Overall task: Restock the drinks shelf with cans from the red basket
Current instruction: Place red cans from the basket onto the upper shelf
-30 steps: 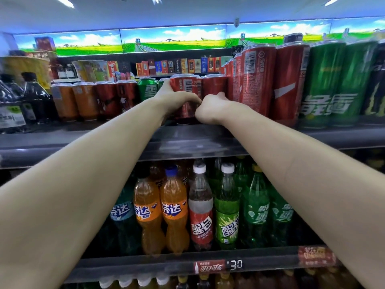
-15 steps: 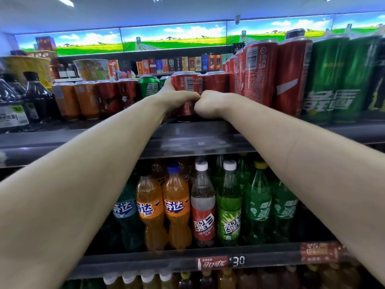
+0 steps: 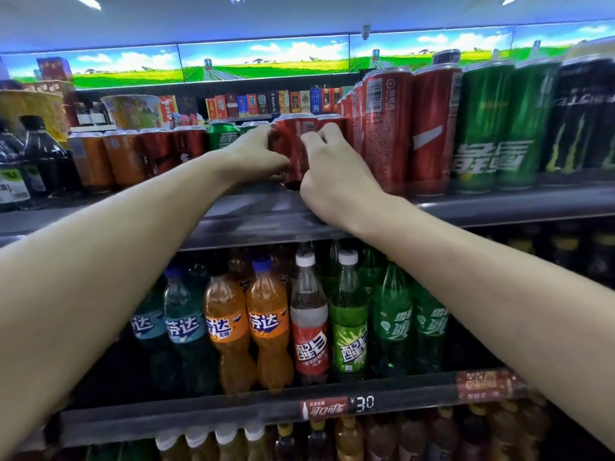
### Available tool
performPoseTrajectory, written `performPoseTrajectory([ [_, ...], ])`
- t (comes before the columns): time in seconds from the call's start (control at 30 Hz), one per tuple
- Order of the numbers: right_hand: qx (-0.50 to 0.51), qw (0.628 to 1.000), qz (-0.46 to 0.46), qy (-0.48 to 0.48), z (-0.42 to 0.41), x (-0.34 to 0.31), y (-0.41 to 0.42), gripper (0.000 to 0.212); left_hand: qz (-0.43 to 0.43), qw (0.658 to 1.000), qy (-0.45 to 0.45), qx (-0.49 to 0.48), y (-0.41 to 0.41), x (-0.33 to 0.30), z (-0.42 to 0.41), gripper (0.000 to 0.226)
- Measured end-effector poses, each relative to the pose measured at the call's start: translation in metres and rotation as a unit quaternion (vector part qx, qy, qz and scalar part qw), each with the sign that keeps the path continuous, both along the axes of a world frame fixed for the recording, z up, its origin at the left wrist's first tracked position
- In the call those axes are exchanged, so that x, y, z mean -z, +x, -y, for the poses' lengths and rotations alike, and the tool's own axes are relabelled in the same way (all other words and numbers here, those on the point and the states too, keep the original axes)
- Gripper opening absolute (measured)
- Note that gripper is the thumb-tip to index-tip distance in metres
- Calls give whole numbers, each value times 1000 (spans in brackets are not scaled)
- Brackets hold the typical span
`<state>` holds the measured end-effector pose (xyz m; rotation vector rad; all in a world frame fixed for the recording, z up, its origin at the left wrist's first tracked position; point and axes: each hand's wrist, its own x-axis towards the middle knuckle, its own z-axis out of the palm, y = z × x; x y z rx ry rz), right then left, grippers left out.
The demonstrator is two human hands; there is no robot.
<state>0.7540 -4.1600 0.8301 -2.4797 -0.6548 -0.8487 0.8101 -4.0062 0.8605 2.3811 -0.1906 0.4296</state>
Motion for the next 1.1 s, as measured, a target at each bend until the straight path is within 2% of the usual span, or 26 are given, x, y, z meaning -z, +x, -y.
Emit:
performPoseTrajectory([
  [0.1,10,1000,-15,-14,-1,-1,2,39,38,997,70,-1,-3,-3,8,43],
  [0.17,21,999,-46,-17,-1,-7,3,40,46,995,85,2,-3,-5,14,47],
  [0.2,25,998,-61,-15,-1,-10,4,41,33,997,73,7,-4,-5,17,44],
  [0.27,30,996,-86,-11,0,-15,6,41,5,998,67,12,-2,-2,19,19],
  [0.3,31,995,-94,-12,0,-17,7,41,4,997,77,15,-2,-1,20,16],
  [0.37,30,994,-106,-19,-2,-18,9,42,-2,995,97,16,-3,0,20,21],
  [0.5,16,991,-134,-12,-5,-18,12,49,-51,994,81,54,-9,-1,16,48],
  [0.57,16,987,-157,-13,-5,-20,13,51,-46,996,63,43,-13,-2,15,46],
  [0.7,11,985,-171,-7,-6,-20,14,45,8,996,72,-52,-6,-5,0,40],
  [0.77,10,985,-171,-4,-6,-20,14,43,-37,998,39,-36,-7,-2,-3,45],
  [0.83,10,985,-170,-6,-6,-19,14,45,-80,997,0,-5,-6,1,-2,59],
  [0.9,11,985,-169,-7,-6,-19,14,46,-90,996,-9,-5,-4,2,-1,68],
  [1.0,13,986,-167,-7,-6,-18,15,47,-92,996,-3,-16,-4,2,-1,66],
  [1.1,12,988,-151,-12,-4,-17,15,45,-64,997,48,-20,-16,1,0,50],
])
